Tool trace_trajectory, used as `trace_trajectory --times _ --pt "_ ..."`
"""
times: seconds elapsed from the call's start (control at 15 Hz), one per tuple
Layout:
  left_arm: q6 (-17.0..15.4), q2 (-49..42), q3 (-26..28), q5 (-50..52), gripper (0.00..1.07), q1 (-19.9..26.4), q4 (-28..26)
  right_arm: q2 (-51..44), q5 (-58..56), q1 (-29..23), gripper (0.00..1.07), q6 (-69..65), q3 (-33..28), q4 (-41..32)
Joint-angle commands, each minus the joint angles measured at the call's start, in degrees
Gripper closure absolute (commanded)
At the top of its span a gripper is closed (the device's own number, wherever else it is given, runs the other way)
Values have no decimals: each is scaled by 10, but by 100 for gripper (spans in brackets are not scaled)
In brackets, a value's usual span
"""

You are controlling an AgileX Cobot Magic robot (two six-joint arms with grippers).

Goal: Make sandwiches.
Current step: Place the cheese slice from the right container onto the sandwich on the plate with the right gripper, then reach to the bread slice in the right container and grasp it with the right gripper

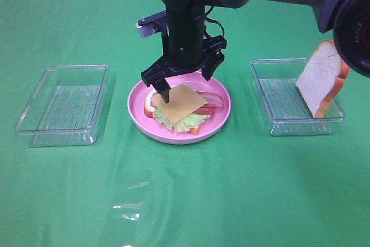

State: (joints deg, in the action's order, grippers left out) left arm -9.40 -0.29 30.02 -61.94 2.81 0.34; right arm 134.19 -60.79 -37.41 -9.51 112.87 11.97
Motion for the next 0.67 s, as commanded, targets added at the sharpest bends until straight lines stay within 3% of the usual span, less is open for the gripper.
trace_trajectory --times 0.07,0.27,0.67 --pt "-2 -8 -1 1 7 3 -1 -24 -6 0 9 7 0 11" --pt "-2 -8 -1 1 7 3 -1 -57 -22 19 9 19 5 11" --pt "-2 -8 -1 1 7 3 -1 -126 -79 198 9 48 36 11"
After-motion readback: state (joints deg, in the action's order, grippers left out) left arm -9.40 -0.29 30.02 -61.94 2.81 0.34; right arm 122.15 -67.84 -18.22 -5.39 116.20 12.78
